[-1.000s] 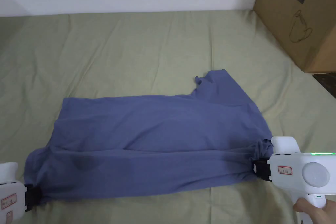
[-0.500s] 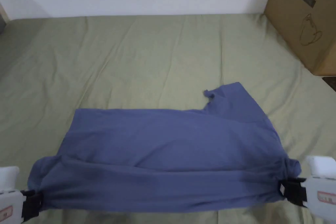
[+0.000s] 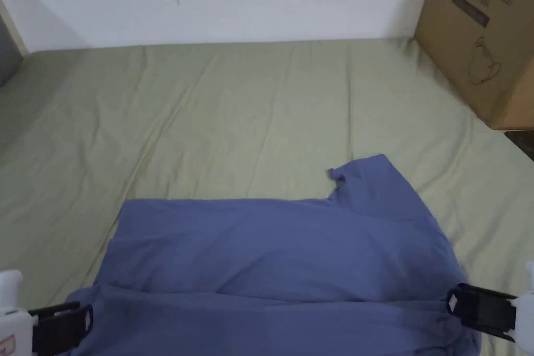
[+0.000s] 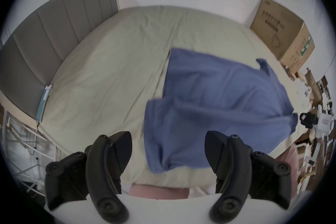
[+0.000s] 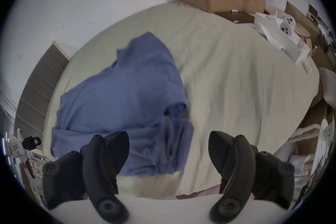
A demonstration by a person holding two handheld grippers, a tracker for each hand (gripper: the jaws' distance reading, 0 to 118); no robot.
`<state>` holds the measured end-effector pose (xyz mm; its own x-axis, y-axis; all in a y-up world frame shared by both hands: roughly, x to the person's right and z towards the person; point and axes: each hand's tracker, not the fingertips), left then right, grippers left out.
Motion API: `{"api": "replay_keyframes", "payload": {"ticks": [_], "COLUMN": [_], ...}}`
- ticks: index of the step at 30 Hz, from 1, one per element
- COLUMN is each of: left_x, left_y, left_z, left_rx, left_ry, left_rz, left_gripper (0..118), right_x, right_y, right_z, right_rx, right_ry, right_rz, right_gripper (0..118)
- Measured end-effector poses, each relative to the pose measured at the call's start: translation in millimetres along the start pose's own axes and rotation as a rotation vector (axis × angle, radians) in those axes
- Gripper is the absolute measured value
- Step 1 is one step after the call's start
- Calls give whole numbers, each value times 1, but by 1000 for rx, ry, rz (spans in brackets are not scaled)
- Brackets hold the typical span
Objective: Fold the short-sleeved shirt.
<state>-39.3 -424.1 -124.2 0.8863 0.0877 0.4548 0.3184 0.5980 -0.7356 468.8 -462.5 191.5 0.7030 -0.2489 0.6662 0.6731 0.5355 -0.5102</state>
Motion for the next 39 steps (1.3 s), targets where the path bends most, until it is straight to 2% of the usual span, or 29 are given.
{"api": "replay_keyframes", "payload": {"ticks": [1,2,3,4,5,7,9,11,16,17,18,19,20,21,22,25,28,29,31,32,33,34,35,36,37,39], "left_x": [3,8,11,16,20,25,27,30,36,38,40,42,45,47,48,49,47,46,43,41,39,37,34,33,31,26], "left_y": [8,15,20,24,27,33,40,46,73,79,83,86,90,92,94,96,94,93,90,90,89,88,88,88,88,91], "left_z": [1,2,0,-6,-9,-18,-27,-38,-65,-71,-77,-83,-88,-93,-98,-109,-119,-121,-123,-122,-122,-122,-122,-122,-121,-120], "left_rx": [23,43,46,46,53,44,33,21,15,10,8,7,2,0,-2,-18,-38,-46,-56,-61,-61,-59,-61,-61,-58,-54], "left_ry": [-14,-25,-24,-9,0,-6,-27,-22,-12,-8,-6,-3,3,5,5,-10,-3,2,6,8,12,14,16,18,23,29], "left_rz": [4,1,-1,-8,-16,-28,-1,1,-25,-21,-23,-30,-40,-43,-43,-34,-37,-37,-34,-29,-20,-12,-9,-7,-6,-3], "left_gripper": [75,36,5,1,0,0,0,0,0,0,0,0,0,0,0,0,0,0,0,0,0,0,0,0,0,0], "right_x": [-3,-9,-15,-21,-27,-32,-35,-41,-47,-48,-50,-53,-55,-56,-55,-48,-37,-32,-33,-37,-39,-42,-42,-46,-49,-57], "right_y": [7,12,14,18,20,27,35,50,115,131,146,161,172,178,184,191,184,181,178,182,182,181,179,179,179,176], "right_z": [4,8,10,9,6,-3,-15,-25,-64,-75,-86,-101,-114,-126,-139,-177,-216,-228,-219,-213,-209,-206,-206,-206,-208,-203], "right_rx": [2,46,84,103,110,64,66,89,122,128,113,58,23,47,39,-43,-160,-222,-153,-171,-154,-140,-137,-148,-177,-133], "right_ry": [20,51,50,19,-28,9,11,-14,-3,-8,-18,-62,-91,-73,-62,-21,-47,-53,-36,-63,-75,-73,-74,-63,-55,-106], "right_rz": [-1,37,63,83,92,130,125,159,157,167,165,153,168,171,179,153,138,115,146,152,188,231,225,209,230,296], "right_gripper": [86,60,26,5,4,1,0,0,0,8,35,56,65,65,84,87,87,83,81,67,46,16,1,1,1,1]}}
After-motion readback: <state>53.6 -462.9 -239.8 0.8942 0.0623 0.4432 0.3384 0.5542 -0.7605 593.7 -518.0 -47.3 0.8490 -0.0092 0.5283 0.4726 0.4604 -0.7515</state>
